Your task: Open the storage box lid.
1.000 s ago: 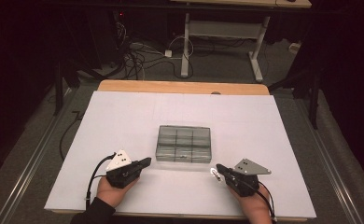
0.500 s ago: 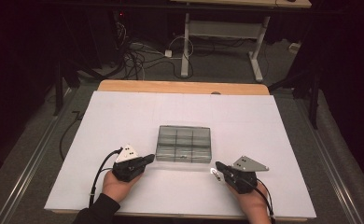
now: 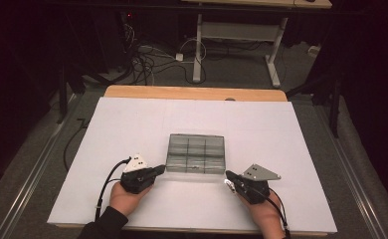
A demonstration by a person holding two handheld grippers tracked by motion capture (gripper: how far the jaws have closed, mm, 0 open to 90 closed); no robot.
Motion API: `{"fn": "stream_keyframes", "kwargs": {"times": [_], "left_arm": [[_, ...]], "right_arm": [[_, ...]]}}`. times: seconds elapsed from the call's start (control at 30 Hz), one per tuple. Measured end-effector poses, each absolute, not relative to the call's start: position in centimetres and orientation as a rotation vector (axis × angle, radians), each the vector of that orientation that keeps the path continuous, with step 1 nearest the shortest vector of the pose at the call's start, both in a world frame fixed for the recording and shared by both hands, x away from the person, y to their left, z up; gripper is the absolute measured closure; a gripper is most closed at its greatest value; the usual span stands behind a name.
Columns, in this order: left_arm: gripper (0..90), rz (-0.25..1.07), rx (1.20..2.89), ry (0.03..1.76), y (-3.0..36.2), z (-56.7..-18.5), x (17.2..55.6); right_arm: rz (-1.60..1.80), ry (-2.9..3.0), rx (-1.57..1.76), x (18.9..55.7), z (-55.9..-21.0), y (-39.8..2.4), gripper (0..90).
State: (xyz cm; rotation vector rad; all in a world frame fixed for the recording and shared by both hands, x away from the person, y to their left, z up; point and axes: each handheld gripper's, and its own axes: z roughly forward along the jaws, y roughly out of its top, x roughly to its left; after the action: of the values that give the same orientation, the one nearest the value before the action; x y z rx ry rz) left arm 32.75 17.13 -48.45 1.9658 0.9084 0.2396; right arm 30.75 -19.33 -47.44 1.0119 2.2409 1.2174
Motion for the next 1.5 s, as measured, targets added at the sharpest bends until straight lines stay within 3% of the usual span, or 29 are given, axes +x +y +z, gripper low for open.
{"fn": "stream_keyframes", "kwargs": {"times": [1.5], "left_arm": [[88.1, 0.263, 1.928, 0.888, 16.7, -47.5, 32.7]], "right_arm": [[1.243, 2.201, 0.996, 31.3, -46.4, -19.0, 90.0]]}}
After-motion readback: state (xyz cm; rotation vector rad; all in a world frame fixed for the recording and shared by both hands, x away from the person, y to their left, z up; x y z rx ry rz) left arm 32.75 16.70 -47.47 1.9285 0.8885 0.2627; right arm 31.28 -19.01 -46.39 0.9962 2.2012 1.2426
